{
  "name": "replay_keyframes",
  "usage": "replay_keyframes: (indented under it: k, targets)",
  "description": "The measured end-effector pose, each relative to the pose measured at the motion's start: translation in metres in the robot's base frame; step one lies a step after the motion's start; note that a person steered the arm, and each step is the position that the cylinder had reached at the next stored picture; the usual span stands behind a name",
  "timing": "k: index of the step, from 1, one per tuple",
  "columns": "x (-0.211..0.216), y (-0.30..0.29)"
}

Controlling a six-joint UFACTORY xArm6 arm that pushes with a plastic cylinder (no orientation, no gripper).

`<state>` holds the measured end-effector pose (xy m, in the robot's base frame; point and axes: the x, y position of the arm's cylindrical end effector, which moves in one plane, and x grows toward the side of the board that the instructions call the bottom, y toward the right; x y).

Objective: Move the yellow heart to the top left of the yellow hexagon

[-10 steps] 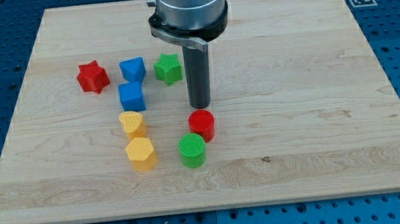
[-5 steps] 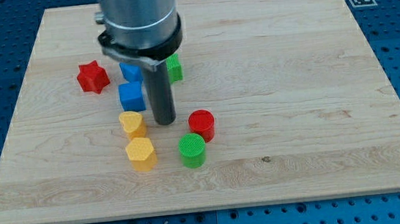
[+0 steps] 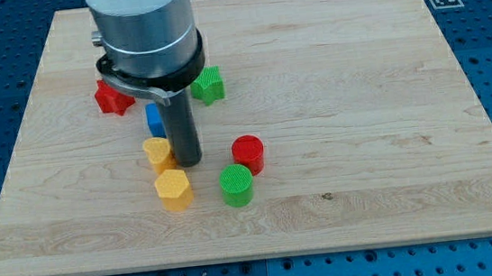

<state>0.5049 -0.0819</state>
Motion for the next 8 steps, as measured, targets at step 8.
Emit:
replay_keyframes:
  k: [8]
  targets:
    - [0.0,-0.045]
